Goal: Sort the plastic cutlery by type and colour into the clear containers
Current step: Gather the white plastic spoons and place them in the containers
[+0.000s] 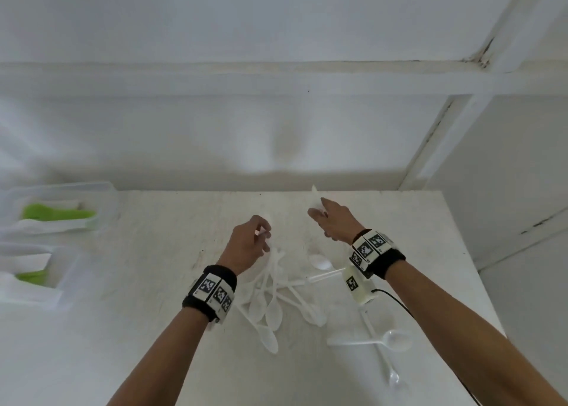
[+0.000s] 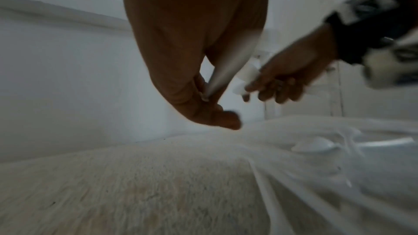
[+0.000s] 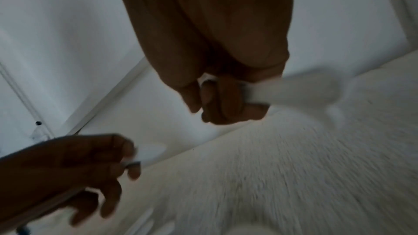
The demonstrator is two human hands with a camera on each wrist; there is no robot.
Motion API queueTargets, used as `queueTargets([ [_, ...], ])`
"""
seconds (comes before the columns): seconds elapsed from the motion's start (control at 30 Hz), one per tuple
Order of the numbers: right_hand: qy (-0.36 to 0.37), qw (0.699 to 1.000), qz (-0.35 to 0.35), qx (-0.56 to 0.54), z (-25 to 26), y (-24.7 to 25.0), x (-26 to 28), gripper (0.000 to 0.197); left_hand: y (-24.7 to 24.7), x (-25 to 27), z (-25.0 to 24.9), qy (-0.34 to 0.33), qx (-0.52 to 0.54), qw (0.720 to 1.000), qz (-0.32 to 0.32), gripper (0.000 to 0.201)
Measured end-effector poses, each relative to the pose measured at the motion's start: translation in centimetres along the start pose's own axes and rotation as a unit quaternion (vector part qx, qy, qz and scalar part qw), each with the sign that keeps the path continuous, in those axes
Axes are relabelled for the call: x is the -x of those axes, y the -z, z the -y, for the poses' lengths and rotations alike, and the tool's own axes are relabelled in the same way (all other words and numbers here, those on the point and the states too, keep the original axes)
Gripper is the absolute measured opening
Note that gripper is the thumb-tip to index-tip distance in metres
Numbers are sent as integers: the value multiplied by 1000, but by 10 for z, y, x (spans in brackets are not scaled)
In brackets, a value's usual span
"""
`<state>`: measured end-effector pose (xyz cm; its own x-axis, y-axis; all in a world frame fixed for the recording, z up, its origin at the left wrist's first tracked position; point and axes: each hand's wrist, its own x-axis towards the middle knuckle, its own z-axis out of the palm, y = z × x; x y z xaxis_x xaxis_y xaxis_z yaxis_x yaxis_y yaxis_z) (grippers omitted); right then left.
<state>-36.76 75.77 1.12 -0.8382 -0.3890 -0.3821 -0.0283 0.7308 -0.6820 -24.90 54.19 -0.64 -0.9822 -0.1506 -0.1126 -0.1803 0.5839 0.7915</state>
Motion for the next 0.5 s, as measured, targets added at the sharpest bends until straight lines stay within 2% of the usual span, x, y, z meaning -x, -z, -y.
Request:
queueTargets([
  [0.07, 35, 995, 8, 98, -9, -14, 15, 64, 8, -1, -5, 28, 65, 997, 16, 16],
  [0.2, 86, 962, 68, 250, -22, -34, 44, 31, 10, 3, -2, 47, -25, 997, 60, 30],
  [0.27, 80, 943, 93, 310, -28, -33, 56, 28, 7, 8, 1, 56, -58, 995, 63, 32],
  [0.4, 80, 922, 105, 365, -36, -27, 65, 28, -3, 19, -1, 51, -111, 989, 80, 26],
  [0.5, 88, 922, 105, 362, -40, -27, 70, 31, -17, 16, -7, 53, -70, 992, 89, 20],
])
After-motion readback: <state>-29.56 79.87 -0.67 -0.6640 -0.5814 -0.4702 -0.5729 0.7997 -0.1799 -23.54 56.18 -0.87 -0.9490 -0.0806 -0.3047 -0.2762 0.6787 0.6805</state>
